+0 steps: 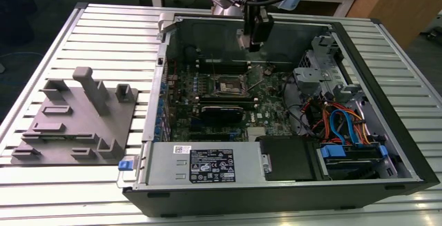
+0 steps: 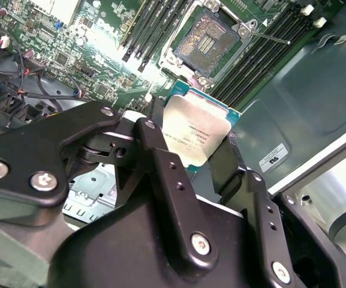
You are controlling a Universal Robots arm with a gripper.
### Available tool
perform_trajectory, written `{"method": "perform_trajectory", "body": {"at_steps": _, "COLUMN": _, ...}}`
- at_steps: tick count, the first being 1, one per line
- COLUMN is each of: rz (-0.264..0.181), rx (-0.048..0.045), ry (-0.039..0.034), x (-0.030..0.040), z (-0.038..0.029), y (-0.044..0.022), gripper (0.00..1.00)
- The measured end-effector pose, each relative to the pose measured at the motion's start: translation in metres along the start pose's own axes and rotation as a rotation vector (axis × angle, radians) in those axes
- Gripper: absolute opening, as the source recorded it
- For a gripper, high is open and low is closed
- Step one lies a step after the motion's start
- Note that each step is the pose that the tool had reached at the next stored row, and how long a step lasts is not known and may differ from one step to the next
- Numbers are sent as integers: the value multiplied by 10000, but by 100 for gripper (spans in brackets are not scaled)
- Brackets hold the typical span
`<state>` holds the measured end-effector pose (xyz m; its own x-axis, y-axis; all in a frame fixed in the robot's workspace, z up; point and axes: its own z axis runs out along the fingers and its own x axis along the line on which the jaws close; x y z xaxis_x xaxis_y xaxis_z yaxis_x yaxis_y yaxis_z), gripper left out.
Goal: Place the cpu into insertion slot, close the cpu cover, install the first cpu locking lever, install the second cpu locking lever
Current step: 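Place the cpu into insertion slot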
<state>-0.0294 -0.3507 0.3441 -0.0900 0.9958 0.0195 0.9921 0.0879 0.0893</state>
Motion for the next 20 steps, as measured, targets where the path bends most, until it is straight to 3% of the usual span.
{"method": "perform_trajectory", "body": {"at_steps": 6, "rz": 319, "rx": 5, "ry": -28, "x": -1, "z": 80, "y": -9, "gripper": 54}}
{"method": "perform_trajectory", "body": {"at_steps": 10, "rz": 461, "rx": 89, "ry": -50, "x": 0, "z": 124, "y": -13, "gripper": 54}}
{"method": "perform_trajectory", "body": {"at_steps": 20, "rz": 467, "rx": 89, "ry": -49, "x": 0, "z": 127, "y": -13, "gripper": 54}}
